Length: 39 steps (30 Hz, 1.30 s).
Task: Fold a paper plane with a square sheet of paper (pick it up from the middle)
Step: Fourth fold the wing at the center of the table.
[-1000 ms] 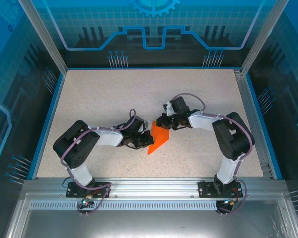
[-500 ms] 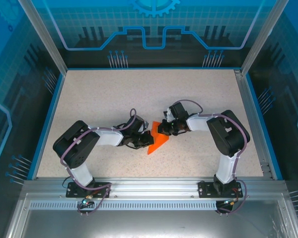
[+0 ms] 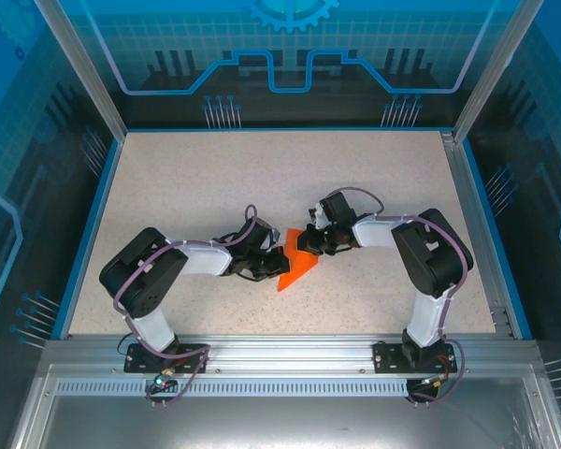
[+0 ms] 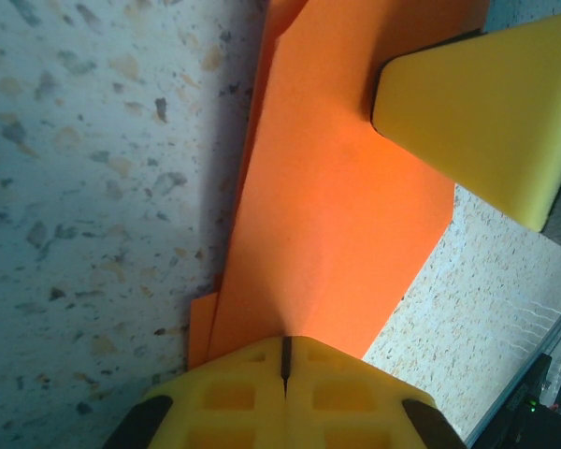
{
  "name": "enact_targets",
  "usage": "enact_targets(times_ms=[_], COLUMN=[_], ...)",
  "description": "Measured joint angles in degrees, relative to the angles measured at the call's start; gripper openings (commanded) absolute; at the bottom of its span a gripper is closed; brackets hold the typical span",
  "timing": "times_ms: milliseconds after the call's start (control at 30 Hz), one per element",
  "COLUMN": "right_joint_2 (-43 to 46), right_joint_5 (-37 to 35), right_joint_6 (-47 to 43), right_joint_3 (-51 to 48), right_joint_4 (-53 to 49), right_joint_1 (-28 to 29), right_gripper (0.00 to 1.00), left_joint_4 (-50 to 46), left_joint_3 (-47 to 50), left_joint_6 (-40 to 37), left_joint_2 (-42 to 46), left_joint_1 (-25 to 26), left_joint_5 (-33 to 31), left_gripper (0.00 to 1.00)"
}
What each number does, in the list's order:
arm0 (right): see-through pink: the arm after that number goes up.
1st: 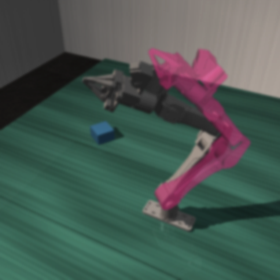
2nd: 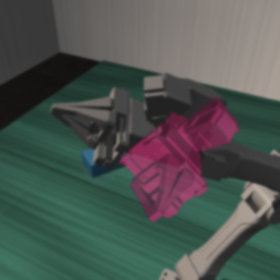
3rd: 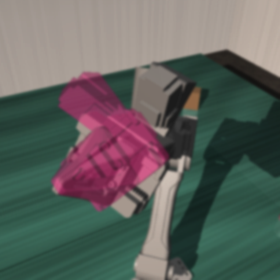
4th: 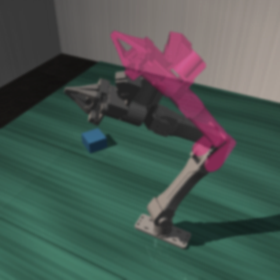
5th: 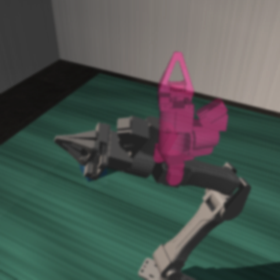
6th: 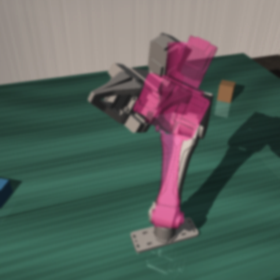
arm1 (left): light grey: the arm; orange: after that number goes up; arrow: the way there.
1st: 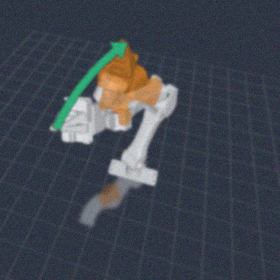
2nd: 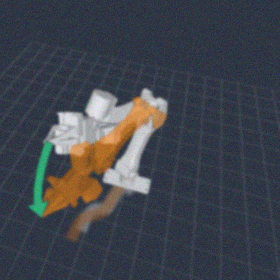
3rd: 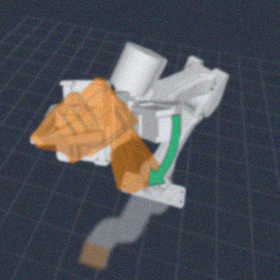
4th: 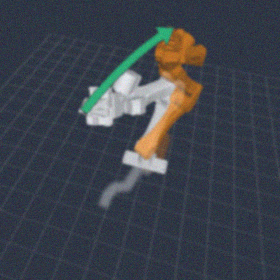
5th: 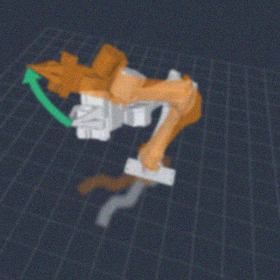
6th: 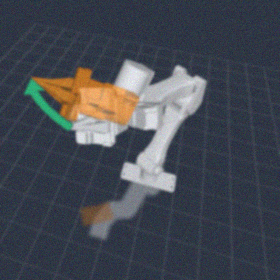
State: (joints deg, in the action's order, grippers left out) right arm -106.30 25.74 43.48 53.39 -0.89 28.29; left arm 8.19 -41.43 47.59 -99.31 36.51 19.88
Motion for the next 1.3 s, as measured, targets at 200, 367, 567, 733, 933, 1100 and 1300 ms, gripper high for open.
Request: enact_targets(times_ms=[200,367,567,733,933,1100,1300], right_joint_2=[-2.14,-3.08,-3.17,-2.36,-2.16,-3.34,-3.43], right_joint_5=[0.02,1.79,2.56,1.7,1.27,1.97,2.84], right_joint_6=[0.42,0.81,1.31,1.46,1.42,1.4,1.46], right_joint_3=[1.33,1.46,1.42,1.44,2.01,2.03,1.4], right_joint_4=[0.33,1.27,1.6,0.74,0.07,0.74,2.03], right_joint_1=[-0.22,-0.83,-1.05,-0.98,-0.98,-1.27,-1.64], right_gripper=[0.07,0.07,0.07,0.07,0.07,0.07,0.07], left_joint_4=[0.0,-0.13,-0.15,-0.15,-0.11,0.46,0.87], left_joint_3=[0.0,0.0,0.0,0.0,0.0,0.44,0.72], left_joint_6=[0.0,-0.02,0.0,0.0,0.04,0.04,0.04], left_joint_2=[0.0,0.02,0.04,0.04,0.04,0.22,0.26], left_joint_1=[0.0,0.0,0.0,0.0,0.0,0.0,0.0], left_joint_5=[0.02,0.02,0.02,0.02,0.02,-0.02,-0.04], left_gripper=[0.05,0.05,0.05,0.05,0.05,0.05,0.05])
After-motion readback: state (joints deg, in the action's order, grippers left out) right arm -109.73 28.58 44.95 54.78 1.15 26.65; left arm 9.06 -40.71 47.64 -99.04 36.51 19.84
